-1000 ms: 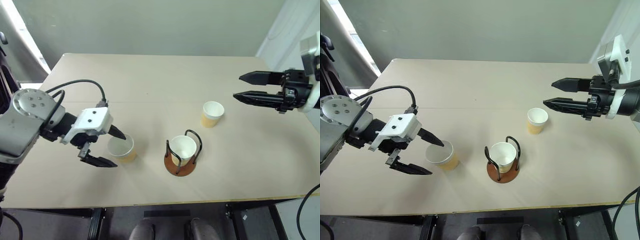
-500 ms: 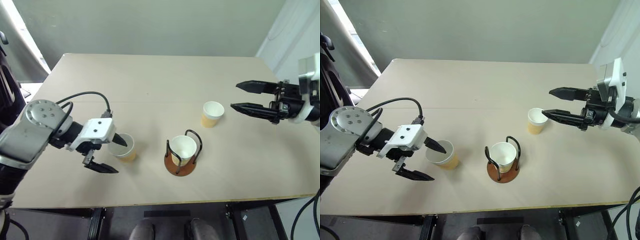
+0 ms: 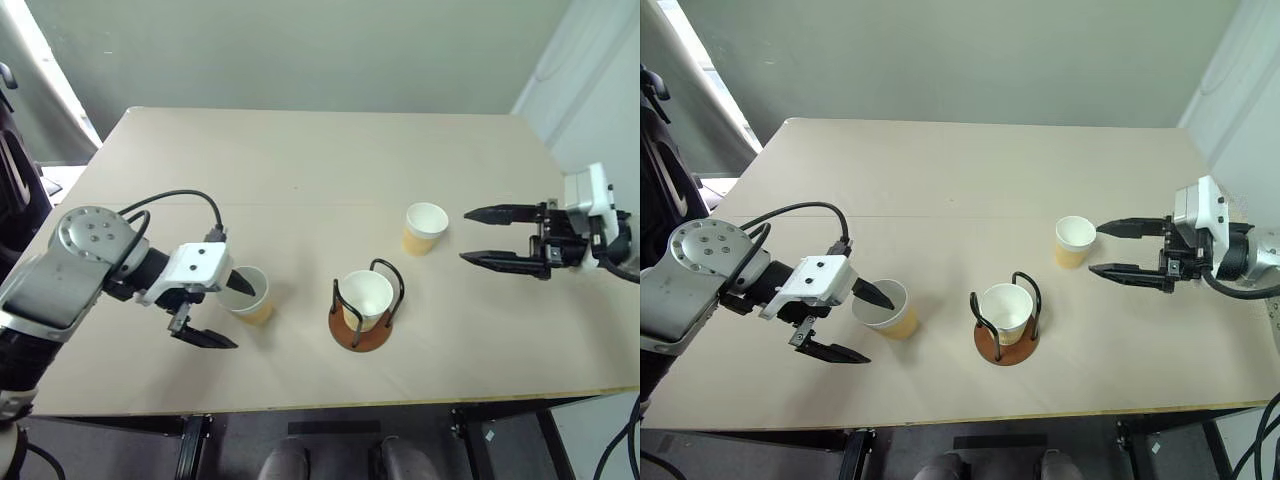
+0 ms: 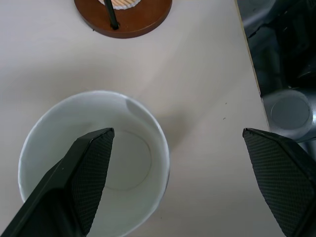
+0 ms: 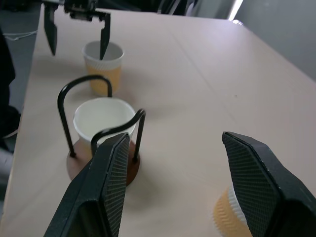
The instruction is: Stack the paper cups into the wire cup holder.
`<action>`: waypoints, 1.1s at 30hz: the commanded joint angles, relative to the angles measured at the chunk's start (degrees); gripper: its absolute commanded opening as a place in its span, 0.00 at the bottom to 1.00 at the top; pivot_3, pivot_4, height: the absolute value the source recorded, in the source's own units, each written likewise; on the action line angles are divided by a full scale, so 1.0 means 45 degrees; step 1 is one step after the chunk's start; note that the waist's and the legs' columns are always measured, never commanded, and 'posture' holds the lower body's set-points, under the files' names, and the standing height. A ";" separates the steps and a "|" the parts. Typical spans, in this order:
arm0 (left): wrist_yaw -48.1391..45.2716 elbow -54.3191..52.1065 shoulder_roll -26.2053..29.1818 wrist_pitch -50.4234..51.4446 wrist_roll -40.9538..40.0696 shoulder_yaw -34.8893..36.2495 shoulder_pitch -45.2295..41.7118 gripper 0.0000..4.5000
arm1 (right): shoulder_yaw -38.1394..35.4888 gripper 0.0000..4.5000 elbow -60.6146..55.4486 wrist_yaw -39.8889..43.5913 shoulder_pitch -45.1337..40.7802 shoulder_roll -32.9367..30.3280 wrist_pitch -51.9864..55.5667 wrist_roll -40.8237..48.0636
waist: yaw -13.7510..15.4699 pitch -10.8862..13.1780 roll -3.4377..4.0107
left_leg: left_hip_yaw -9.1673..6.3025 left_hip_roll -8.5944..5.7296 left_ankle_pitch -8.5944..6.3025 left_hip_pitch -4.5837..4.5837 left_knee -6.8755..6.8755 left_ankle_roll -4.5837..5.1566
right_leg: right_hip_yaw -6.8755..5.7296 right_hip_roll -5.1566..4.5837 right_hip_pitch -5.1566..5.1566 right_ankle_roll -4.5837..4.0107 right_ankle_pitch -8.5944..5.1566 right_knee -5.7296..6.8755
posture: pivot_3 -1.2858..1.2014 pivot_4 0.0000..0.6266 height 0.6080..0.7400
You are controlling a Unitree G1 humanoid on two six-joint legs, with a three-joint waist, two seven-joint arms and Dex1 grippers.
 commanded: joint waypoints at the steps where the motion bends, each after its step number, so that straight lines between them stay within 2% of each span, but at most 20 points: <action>1: -0.0420 0.0076 0.0013 -0.0400 0.0052 0.0174 0.0056 1.00 | 0.0068 0.66 0.0245 0.0365 -0.0392 -0.0087 -0.0645 -0.0308 | 0.0000 0.0000 0.0000 | 0.0000 0.0000 0.0000 0.0000 0.0001 0.0000 | 0.0000 0.0000 0.0000 0.0000 0.0000 0.0000 | 0.52 0.24 1.00; 13: -0.0118 0.0491 -0.0708 -0.1485 0.0791 0.0094 0.0473 1.00 | 0.0721 0.66 0.0877 0.0526 -0.1073 0.0392 -0.1197 -0.0786 | 0.0005 0.0000 0.0000 | 0.0000 -0.0001 0.0000 0.0000 0.0006 -0.0001 | -0.0001 0.0000 0.0002 -0.0002 0.0001 0.0004 | 0.52 0.24 1.00; 16: -0.0026 0.0635 -0.0991 -0.1675 0.0992 0.0058 0.0416 0.80 | 0.0693 0.67 0.0844 0.0492 -0.1060 0.0422 -0.1226 -0.0810 | 0.0006 0.0000 -0.0001 | -0.0001 -0.0001 0.0000 0.0000 0.0008 -0.0001 | -0.0002 -0.0001 0.0005 -0.0003 0.0002 0.0003 | 0.52 0.24 1.00; 23: -0.0159 0.0994 -0.1467 -0.1665 0.1192 0.0101 -0.0094 0.22 | 0.0473 0.67 0.0764 0.0696 -0.0699 0.0347 -0.1136 -0.0607 | 0.0006 -0.0001 -0.0001 | -0.0001 0.0000 -0.0001 0.0000 0.0008 -0.0003 | -0.0004 0.0000 0.0005 -0.0004 0.0002 0.0005 | 0.52 0.24 1.00; 26: -0.0208 0.1080 -0.1541 -0.1675 0.1226 0.0072 -0.0208 0.01 | 0.0302 0.67 0.0803 0.0685 -0.0782 0.0457 -0.0975 -0.0278 | 0.0005 0.0000 0.0000 | 0.0001 -0.0001 -0.0002 0.0000 0.0010 -0.0004 | -0.0003 0.0000 0.0006 -0.0003 0.0002 0.0005 | 0.52 0.24 1.00; 33: -0.0412 0.1202 -0.1868 -0.1143 0.0786 0.0048 -0.0987 0.01 | 0.0005 0.67 0.0990 0.0915 -0.0989 0.0413 -0.0547 0.0532 | 0.0041 0.0000 -0.0001 | -0.0002 -0.0002 -0.0002 0.0000 0.0015 -0.0005 | -0.0006 0.0001 0.0011 -0.0003 0.0002 0.0006 | 0.52 0.24 1.00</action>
